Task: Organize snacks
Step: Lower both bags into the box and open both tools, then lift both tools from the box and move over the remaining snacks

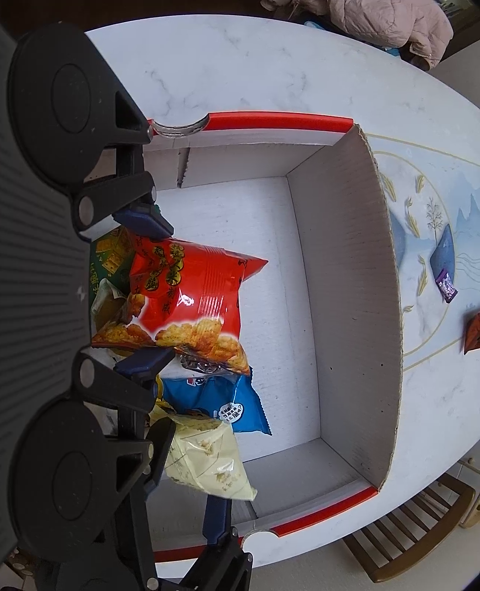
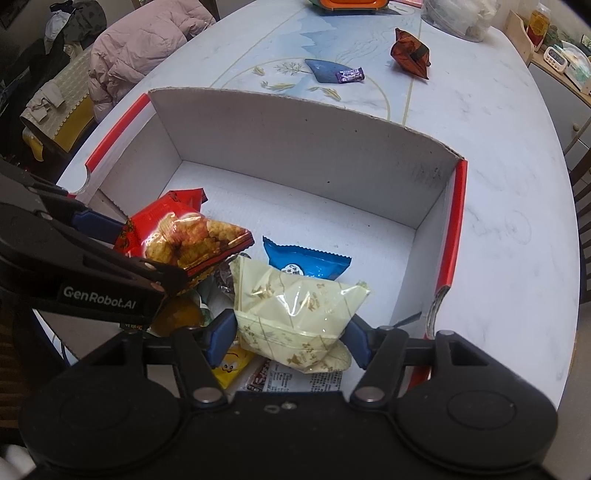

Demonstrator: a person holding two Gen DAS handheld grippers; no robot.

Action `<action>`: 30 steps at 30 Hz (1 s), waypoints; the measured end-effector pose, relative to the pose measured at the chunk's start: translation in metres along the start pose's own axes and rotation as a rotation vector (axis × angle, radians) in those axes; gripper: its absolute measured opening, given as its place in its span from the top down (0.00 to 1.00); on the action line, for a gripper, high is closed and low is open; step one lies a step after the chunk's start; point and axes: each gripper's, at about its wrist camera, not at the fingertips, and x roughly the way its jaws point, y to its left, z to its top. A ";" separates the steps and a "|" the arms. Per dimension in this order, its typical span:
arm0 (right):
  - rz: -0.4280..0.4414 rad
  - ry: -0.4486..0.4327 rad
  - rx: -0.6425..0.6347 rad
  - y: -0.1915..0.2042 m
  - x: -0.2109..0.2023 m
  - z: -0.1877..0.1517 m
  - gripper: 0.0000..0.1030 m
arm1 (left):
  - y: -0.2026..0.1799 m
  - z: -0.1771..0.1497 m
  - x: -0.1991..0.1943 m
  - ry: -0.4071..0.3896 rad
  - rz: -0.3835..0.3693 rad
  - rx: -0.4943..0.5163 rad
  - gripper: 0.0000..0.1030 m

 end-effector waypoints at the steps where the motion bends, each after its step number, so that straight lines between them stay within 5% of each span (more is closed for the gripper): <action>1: -0.002 -0.001 0.000 0.000 0.000 0.000 0.34 | 0.001 0.000 -0.001 -0.002 -0.001 0.001 0.39; 3: -0.006 -0.013 -0.001 0.000 -0.003 0.000 0.22 | 0.002 -0.001 -0.004 -0.008 -0.007 0.001 0.39; 17: 0.026 -0.091 -0.017 0.005 -0.037 0.004 0.11 | 0.014 -0.010 -0.035 -0.053 -0.055 -0.015 0.37; 30: 0.065 -0.191 0.025 -0.001 -0.090 0.021 0.08 | 0.020 -0.005 -0.105 -0.240 -0.041 0.010 0.37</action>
